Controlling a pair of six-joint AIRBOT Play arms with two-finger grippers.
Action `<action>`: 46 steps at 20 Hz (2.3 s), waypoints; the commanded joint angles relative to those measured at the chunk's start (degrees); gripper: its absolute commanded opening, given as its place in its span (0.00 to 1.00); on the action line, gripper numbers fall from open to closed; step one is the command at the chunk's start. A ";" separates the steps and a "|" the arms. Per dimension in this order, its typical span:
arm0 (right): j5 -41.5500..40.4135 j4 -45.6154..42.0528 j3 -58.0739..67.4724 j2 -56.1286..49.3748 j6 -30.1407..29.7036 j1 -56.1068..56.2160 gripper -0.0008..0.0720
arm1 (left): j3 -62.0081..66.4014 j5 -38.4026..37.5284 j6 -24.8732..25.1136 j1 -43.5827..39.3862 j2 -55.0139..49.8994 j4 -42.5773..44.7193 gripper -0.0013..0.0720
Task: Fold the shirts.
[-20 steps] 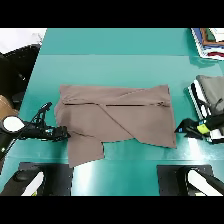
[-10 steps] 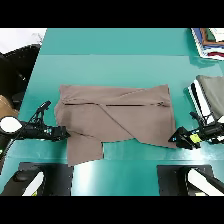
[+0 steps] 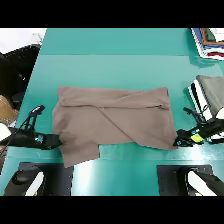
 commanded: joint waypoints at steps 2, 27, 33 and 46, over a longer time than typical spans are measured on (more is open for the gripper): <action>5.68 -7.10 6.67 10.69 4.44 2.32 0.03 | 5.84 -15.34 -3.41 -0.02 7.02 1.79 0.04; -7.80 7.04 43.89 -33.24 -3.56 1.20 0.68 | 33.42 19.63 4.59 -0.02 -40.59 6.36 0.84; -9.46 12.70 24.87 -28.39 -9.35 -9.40 0.85 | 33.38 18.36 4.74 -1.29 -40.17 2.38 0.21; -12.68 21.40 27.26 -38.18 -14.21 2.23 0.03 | 33.81 27.93 3.96 -18.62 -45.24 -5.55 0.05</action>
